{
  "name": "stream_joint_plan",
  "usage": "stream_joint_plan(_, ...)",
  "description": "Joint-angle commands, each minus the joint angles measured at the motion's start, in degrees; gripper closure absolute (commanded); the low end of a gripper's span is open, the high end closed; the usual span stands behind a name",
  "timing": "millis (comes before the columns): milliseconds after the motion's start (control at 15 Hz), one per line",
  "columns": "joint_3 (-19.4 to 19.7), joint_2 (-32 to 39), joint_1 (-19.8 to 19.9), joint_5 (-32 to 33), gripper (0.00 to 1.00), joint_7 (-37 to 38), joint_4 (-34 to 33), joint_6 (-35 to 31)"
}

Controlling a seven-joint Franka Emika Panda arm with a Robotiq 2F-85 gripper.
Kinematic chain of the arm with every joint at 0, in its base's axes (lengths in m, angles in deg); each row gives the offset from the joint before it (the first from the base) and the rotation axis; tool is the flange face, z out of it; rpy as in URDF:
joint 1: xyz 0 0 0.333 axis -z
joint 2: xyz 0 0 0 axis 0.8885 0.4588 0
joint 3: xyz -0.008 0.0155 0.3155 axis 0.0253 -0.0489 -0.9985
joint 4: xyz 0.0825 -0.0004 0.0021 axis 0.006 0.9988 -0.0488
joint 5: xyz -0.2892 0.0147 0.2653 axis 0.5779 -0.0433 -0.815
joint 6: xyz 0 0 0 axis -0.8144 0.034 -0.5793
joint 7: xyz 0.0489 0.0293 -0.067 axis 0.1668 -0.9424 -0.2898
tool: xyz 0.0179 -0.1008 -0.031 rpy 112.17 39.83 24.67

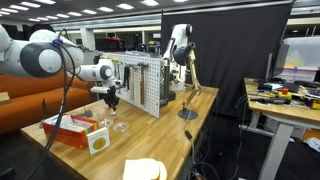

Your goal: Put the white object in the small container

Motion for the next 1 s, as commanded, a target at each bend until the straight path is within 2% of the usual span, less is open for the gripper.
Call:
stream_joint_plan(0,-0.24,0.77,0.38,-0.33,0.91,-0.79,-2.54,2.56)
stream_joint_plan(600,0.43,-6.87,0.95,0.59,0.91,-0.16,-2.83,0.81)
stream_joint_plan(933,0.70,-11.13,1.28,0.49,0.91,1.45,-0.10,0.47)
